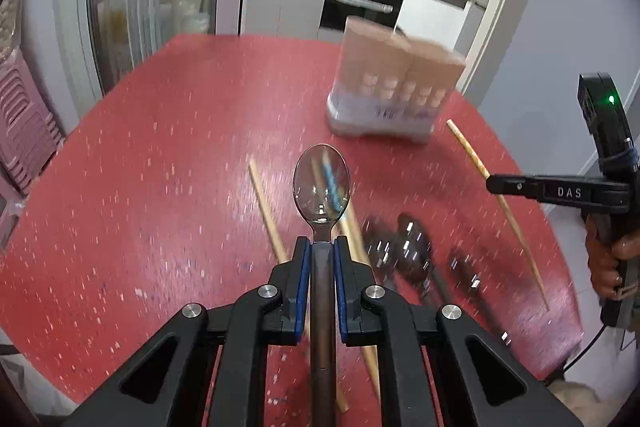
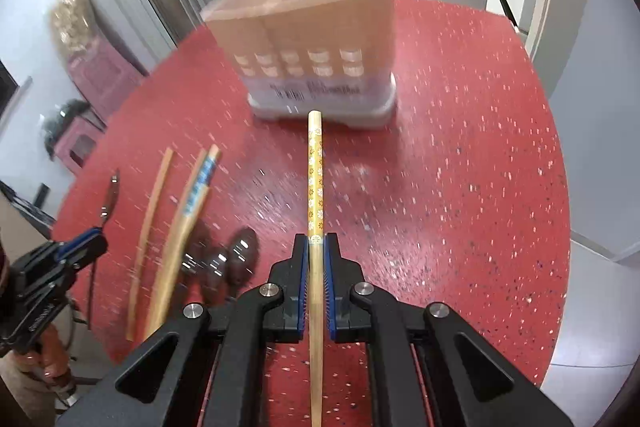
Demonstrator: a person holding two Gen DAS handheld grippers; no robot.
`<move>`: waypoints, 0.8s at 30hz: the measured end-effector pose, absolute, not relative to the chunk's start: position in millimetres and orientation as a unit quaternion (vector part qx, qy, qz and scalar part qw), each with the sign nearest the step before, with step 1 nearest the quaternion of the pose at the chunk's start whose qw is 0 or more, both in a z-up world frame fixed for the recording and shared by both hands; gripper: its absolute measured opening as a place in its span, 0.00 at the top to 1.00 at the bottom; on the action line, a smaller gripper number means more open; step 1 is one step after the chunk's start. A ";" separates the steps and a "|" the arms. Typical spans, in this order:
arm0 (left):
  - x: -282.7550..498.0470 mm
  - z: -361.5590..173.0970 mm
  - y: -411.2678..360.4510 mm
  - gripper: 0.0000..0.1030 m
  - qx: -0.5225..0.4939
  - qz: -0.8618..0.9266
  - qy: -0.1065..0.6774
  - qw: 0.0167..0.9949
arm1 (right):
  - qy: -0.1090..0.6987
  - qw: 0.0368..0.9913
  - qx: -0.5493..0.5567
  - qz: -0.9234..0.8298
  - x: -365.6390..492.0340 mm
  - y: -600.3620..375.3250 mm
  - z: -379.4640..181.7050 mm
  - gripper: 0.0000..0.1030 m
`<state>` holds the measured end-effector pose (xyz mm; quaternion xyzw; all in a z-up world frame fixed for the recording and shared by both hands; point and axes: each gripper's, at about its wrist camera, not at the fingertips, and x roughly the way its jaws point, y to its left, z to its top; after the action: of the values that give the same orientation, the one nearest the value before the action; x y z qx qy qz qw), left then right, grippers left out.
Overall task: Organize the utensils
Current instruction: 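Lift the chopstick and spoon and carry both toward the beige utensil holder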
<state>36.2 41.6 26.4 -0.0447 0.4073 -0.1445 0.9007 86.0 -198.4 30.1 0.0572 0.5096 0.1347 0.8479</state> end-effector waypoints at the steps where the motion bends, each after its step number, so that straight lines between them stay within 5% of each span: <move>1: 38.6 32.8 40.9 0.64 -0.048 -0.147 0.401 0.903 | 0.503 0.851 0.060 0.137 86.5 -195.4 36.5 0.92; 24: 208.8 152.3 -12.0 0.64 -0.086 -0.158 0.247 0.952 | 0.320 0.927 0.130 0.149 218.1 -213.2 162.3 0.92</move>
<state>208.8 -12.0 152.3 -0.0862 0.2469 -0.1584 0.9521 218.1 -213.2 162.3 0.1297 0.3204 0.1485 0.9265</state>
